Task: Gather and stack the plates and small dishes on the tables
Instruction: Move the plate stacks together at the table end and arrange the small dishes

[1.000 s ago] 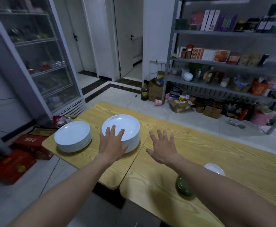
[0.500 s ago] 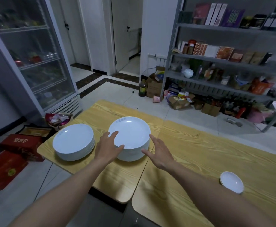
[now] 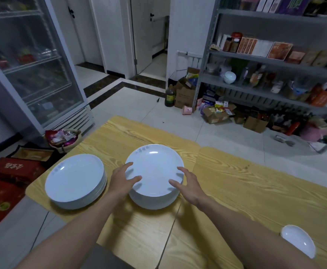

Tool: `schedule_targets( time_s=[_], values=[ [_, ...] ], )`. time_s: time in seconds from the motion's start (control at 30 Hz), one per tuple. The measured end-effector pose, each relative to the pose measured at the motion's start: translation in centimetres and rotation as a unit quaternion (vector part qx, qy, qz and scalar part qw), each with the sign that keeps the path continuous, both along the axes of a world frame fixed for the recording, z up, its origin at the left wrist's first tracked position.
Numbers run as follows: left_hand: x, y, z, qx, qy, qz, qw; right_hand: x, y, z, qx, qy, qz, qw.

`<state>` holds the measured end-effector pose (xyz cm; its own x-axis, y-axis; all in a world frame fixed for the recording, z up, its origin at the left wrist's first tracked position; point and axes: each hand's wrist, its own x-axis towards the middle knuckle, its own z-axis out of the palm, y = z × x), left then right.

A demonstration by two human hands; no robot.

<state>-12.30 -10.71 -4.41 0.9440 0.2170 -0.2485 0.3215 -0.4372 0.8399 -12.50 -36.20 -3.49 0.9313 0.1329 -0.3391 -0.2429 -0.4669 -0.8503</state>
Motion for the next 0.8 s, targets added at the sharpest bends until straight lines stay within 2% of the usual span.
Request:
schedule_targets(
  time_s=[0.23, 0.47, 0.8],
  values=[
    [2.3, 2.6, -3.5, -0.071, 0.037, -0.051, 0.996, 1.1, 0.8, -3.3, 0.045, 0.011, -0.029, 0.999],
    [3.0, 4.3, -5.4, -0.143, -0.011, -0.124, 0.982, 1.7, 2.1, -4.9, 0.119, -0.013, -0.081, 0.989],
    [4.4, 3.9, -7.1, -0.280, -0.043, -0.150, 0.947, 3.0, 2.7, -6.8, 0.210, -0.057, -0.115, 0.969]
  ],
)
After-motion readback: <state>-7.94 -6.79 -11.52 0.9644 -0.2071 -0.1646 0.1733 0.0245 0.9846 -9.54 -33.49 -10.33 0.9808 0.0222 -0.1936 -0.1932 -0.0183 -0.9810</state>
